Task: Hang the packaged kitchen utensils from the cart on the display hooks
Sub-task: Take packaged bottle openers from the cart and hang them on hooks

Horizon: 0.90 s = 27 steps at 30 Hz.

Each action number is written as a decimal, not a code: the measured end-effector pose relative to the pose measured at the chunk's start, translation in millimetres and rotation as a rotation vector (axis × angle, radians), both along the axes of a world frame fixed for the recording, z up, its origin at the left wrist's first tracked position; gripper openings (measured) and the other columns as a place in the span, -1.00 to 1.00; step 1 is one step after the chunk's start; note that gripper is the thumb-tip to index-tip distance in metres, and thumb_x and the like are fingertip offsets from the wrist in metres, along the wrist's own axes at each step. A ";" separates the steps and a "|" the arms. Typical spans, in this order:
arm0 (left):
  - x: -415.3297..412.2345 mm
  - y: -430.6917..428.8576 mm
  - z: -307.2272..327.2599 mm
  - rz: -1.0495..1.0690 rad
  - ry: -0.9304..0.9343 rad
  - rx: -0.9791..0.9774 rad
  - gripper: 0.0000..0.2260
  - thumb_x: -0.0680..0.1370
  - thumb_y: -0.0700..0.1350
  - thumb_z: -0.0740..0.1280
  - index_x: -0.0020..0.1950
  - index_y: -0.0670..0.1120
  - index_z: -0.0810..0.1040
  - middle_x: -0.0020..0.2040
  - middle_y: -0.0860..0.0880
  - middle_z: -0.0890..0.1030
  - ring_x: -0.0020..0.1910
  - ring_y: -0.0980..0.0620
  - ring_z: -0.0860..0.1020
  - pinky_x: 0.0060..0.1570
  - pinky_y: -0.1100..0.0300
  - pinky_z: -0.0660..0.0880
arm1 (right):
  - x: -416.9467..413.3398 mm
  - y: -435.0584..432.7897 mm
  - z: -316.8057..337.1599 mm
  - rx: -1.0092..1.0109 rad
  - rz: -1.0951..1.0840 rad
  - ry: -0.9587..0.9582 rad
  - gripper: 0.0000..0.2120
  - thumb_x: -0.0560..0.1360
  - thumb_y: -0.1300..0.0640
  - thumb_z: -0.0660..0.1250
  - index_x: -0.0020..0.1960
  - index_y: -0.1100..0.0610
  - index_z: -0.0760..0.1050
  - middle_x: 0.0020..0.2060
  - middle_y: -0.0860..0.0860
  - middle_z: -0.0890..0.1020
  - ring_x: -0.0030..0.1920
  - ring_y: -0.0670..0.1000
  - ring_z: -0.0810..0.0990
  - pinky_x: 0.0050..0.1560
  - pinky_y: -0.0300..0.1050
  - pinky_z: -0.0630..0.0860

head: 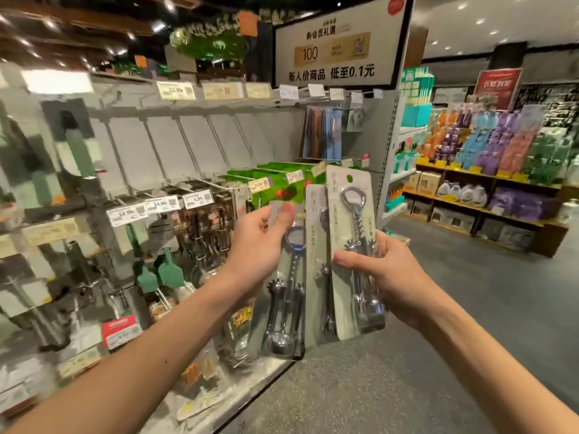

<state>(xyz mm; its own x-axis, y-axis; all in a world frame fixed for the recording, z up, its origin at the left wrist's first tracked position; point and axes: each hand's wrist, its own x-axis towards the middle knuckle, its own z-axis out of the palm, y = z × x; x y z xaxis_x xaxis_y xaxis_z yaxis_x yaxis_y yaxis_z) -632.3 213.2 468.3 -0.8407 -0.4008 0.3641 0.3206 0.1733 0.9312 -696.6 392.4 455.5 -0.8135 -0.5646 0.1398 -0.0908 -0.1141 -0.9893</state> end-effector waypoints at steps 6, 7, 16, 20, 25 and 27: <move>-120.7 -0.8 4.4 0.026 0.035 -0.101 -0.79 0.66 -0.03 0.23 -0.05 0.01 0.64 -0.16 0.09 0.72 -0.11 0.08 0.67 -0.08 0.15 0.57 | -110.9 2.2 9.3 0.033 -0.061 -0.001 -0.47 0.24 0.20 0.52 0.18 0.23 0.51 -0.06 0.10 0.74 -0.07 0.08 0.73 -0.06 -0.01 0.63; -137.2 0.8 6.1 0.020 0.032 -0.097 -0.80 0.66 -0.02 0.23 -0.04 0.03 0.63 -0.16 0.14 0.71 -0.11 0.16 0.67 -0.08 0.22 0.55 | -126.8 4.1 11.2 0.029 -0.060 -0.002 -0.50 0.25 0.21 0.51 0.17 0.23 0.52 -0.07 0.10 0.74 -0.08 0.07 0.73 -0.13 -0.07 0.63; -278.1 21.0 9.2 -0.150 -0.002 0.138 -0.86 0.58 -0.14 0.34 0.07 -0.14 0.62 -0.05 -0.11 0.73 -0.07 -0.05 0.71 -0.14 0.13 0.63 | -281.1 18.4 11.9 -0.013 -0.028 0.026 -0.56 0.28 0.26 0.51 0.14 0.21 0.54 -0.03 0.13 0.73 -0.04 0.10 0.72 -0.10 -0.10 0.66; -345.0 30.4 4.0 -0.087 -0.028 0.111 -0.82 0.51 -0.24 0.43 0.10 -0.18 0.63 -0.03 -0.11 0.73 -0.03 -0.04 0.70 -0.10 0.15 0.60 | -361.0 28.9 9.3 -0.015 0.030 0.054 -0.55 0.29 0.27 0.50 0.16 0.20 0.53 -0.02 0.09 0.73 -0.02 0.06 0.72 -0.07 -0.14 0.65; -417.3 40.3 14.7 0.040 -0.050 0.100 -0.84 0.57 -0.23 0.37 0.13 -0.19 0.64 -0.02 -0.12 0.73 -0.02 -0.09 0.71 0.01 -0.02 0.63 | -452.6 30.8 18.2 -0.018 0.110 0.045 -0.59 0.35 0.31 0.50 0.17 0.23 0.53 -0.03 0.09 0.74 -0.03 0.06 0.73 -0.13 -0.19 0.64; -444.0 36.6 20.6 0.130 -0.023 0.057 -0.86 0.58 -0.20 0.36 0.10 -0.15 0.65 -0.03 -0.09 0.73 -0.02 -0.07 0.71 0.03 -0.02 0.63 | -483.2 24.7 21.3 -0.028 0.124 0.048 -0.61 0.34 0.33 0.50 0.15 0.25 0.54 -0.07 0.09 0.74 -0.09 0.04 0.74 -0.19 -0.22 0.62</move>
<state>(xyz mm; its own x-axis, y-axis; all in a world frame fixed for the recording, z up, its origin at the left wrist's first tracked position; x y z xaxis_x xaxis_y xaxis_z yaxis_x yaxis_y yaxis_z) -1076.3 249.8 488.8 -0.7881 -0.5264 0.3189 0.2776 0.1584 0.9475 -1179.8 417.1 476.8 -0.7294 -0.6559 0.1941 -0.1213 -0.1552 -0.9804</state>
